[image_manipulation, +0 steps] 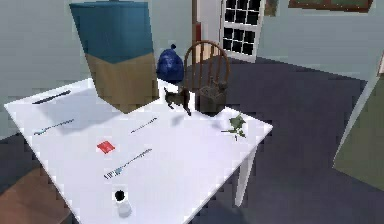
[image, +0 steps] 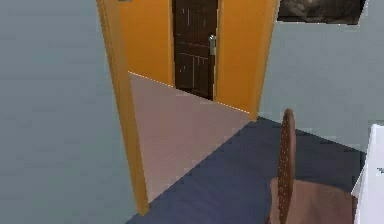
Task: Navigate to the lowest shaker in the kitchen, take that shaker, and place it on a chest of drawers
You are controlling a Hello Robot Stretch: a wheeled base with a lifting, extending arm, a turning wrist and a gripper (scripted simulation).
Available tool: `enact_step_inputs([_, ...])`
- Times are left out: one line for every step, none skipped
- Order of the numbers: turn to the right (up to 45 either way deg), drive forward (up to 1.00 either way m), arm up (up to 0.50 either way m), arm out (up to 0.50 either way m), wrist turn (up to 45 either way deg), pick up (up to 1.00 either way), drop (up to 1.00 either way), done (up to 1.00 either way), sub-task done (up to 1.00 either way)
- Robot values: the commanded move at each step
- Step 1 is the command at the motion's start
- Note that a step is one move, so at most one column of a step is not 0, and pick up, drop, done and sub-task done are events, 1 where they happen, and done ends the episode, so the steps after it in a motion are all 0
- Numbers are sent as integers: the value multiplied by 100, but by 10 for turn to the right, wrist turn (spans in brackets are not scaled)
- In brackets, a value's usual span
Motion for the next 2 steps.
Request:
enact_step_inputs([90, 0, 0, 0, 0, 0, 0, 0, 0])
enact_step_inputs([0, 35, 0, 0, 0, 0, 0, 0, 0])
